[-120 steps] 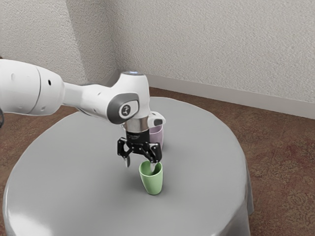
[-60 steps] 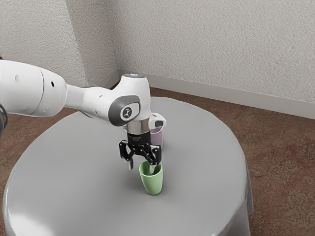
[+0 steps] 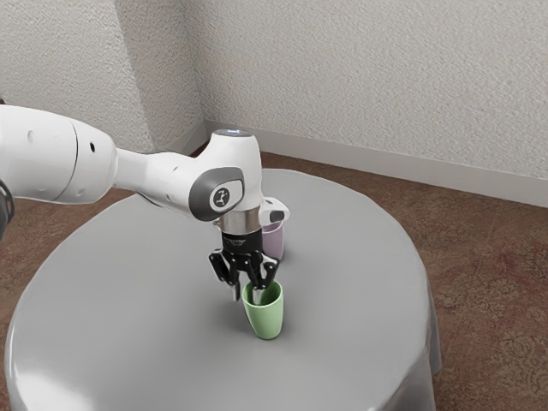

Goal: Place the right cup onto the left cup

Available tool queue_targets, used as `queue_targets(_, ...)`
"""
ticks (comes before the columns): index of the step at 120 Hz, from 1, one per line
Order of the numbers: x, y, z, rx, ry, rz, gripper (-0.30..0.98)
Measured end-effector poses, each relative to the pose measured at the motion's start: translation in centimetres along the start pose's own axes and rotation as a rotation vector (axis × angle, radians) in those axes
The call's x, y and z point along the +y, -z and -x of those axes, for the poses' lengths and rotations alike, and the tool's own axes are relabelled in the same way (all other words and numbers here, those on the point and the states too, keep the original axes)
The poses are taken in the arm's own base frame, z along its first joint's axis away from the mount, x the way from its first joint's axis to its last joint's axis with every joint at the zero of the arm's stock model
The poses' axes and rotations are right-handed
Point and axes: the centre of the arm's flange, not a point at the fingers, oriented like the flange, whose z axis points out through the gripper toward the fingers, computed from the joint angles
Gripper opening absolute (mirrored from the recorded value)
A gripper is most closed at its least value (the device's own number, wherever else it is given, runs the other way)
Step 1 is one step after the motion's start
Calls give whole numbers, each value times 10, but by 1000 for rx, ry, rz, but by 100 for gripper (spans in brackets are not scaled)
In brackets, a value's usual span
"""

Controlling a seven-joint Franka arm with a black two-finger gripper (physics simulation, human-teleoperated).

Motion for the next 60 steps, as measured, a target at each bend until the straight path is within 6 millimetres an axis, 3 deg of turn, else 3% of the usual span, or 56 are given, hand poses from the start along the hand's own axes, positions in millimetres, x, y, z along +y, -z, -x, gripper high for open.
queue_targets(32,0,-1,0,-2,3,0,-1)
queue_targets(60,0,6,1,11,1,1,-8)
